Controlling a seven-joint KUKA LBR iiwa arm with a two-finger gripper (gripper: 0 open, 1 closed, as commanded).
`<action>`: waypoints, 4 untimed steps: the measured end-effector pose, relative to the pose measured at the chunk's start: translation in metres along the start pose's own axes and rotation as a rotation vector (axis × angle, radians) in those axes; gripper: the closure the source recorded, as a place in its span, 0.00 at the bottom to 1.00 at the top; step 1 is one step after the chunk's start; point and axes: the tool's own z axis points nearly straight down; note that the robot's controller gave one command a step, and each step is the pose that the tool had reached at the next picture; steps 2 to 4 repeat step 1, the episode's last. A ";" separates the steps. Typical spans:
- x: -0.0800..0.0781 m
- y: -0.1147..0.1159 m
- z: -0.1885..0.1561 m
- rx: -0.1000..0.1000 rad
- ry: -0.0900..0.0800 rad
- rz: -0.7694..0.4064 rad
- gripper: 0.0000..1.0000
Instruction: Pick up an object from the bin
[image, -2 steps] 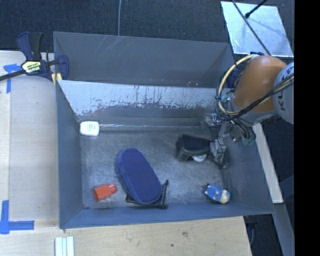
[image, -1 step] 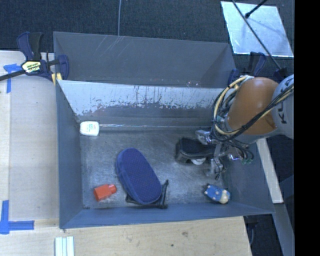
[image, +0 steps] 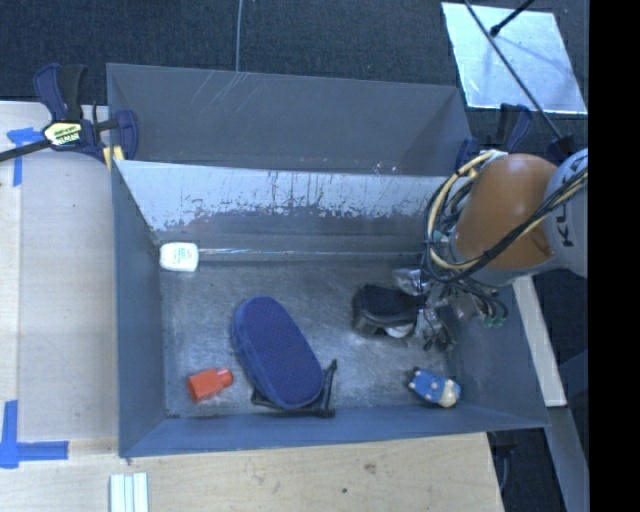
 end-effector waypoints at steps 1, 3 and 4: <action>0.005 0.026 -0.132 -0.002 0.005 -0.043 1.00; 0.005 0.026 -0.132 -0.002 0.005 -0.043 1.00; 0.005 0.026 -0.132 -0.002 0.005 -0.043 1.00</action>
Offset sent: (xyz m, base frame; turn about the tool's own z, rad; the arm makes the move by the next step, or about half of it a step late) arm -0.0123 0.0253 0.1299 -0.0403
